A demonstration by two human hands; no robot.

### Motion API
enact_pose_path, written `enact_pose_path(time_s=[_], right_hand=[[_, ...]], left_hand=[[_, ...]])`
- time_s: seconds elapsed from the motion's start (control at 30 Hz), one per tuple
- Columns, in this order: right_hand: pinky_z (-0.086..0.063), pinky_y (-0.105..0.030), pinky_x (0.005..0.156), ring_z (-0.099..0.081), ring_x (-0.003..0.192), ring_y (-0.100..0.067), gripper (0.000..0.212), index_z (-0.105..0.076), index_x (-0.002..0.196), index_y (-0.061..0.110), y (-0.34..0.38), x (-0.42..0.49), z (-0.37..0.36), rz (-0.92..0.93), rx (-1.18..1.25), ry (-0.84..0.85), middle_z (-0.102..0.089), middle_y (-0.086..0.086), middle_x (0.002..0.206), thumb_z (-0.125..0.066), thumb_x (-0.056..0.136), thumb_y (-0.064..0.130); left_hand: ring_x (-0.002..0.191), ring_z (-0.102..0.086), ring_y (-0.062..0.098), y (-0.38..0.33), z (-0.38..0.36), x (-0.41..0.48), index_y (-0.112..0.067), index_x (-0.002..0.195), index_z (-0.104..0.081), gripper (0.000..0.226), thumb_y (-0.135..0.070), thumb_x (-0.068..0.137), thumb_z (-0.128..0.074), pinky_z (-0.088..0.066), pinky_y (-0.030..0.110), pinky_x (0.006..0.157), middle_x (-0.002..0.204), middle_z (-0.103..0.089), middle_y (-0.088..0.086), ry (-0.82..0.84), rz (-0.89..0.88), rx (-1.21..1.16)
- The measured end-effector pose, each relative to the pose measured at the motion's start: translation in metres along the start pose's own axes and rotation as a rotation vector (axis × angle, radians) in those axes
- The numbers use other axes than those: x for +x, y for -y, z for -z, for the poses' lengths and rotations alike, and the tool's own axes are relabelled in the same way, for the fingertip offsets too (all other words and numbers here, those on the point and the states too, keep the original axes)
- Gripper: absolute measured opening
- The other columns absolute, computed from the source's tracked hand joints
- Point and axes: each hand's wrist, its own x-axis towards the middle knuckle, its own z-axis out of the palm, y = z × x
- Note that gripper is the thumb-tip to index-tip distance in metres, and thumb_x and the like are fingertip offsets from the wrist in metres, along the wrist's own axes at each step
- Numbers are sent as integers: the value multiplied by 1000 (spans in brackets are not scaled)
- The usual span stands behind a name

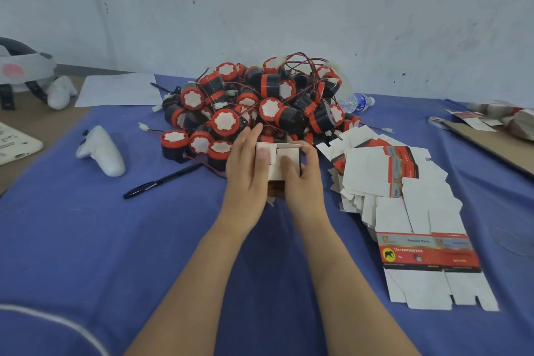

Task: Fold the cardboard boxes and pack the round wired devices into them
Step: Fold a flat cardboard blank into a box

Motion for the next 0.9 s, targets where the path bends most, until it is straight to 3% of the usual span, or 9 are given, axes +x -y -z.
enact_pose_path(time_s=[0.17, 0.23, 0.3, 0.43, 0.47, 0.57, 0.7, 0.83, 0.9], right_hand=[[-58, -35, 72, -65, 93, -19, 32, -51, 100, 41, 2, -4, -6, 31, -14, 77, -65, 0, 103, -46, 97, 10], [-58, -32, 67, -67, 92, -19, 23, -54, 103, 38, 2, -6, -8, 27, 30, 148, -66, 0, 104, -49, 98, 17], [-57, -31, 62, -70, 88, -19, 14, -56, 109, 30, 4, -6, -9, -39, 124, 219, -68, 0, 104, -51, 97, 35], [-57, -33, 64, -72, 87, -22, 62, -57, 116, 22, 7, -2, -5, -222, 199, 246, -70, -9, 106, -51, 75, 69], [-57, -33, 64, -72, 86, -22, 60, -57, 115, 22, 7, 0, -3, -249, 217, 251, -71, -9, 105, -54, 74, 65], [-57, -31, 63, -72, 82, -22, 18, -56, 105, 32, 8, -1, 1, -205, 223, 246, -69, -8, 105, -59, 88, 32], [-58, -28, 62, -69, 94, -24, 24, -52, 106, 39, 6, -4, 0, -52, 134, 206, -59, -10, 120, -56, 96, 17], [-60, -42, 71, -66, 100, -25, 32, -47, 105, 44, 4, -4, -3, 31, 19, 96, -62, -9, 119, -55, 96, 15], [-60, -41, 74, -66, 96, -20, 35, -46, 103, 49, 1, -5, -5, 80, -51, 49, -65, -4, 112, -55, 95, 16]], left_hand=[[126, -38, 9, 5, 1, 0, -21, 137, -40, 37, -13, 101, -40, -39, 19, 100, 131, -35, -13, -170, -28, 132], [122, -42, 7, 5, 5, 3, -21, 135, -41, 37, -7, 101, -37, -38, 6, 92, 133, -39, -9, -219, 31, 65], [122, -43, 7, 6, 8, 5, -22, 133, -41, 36, -6, 101, -36, -39, 6, 93, 135, -41, -6, -220, 64, 1], [126, -36, 2, 2, 6, 1, -25, 133, -40, 44, 2, 98, -37, -30, 2, 99, 132, -36, -16, -137, 36, 22], [129, -34, 2, 1, 6, 1, -26, 134, -40, 47, 4, 98, -37, -30, 6, 104, 133, -35, -17, -117, 31, 25], [136, -32, 5, -4, 8, 0, -36, 132, -38, 53, 4, 96, -34, -33, 30, 113, 141, -34, -16, -75, 59, -84], [131, -36, -7, -9, 11, 0, -41, 132, -43, 51, -14, 88, -36, -39, 15, 103, 145, -38, -19, -54, 113, -322], [136, -34, 7, -6, 6, -1, -32, 143, -33, 58, -2, 95, -43, -39, 33, 110, 150, -32, -11, -46, 76, -49], [134, -37, 11, -4, 4, -2, -28, 144, -31, 60, 1, 94, -46, -43, 31, 106, 150, -33, -8, -66, 54, 4]])
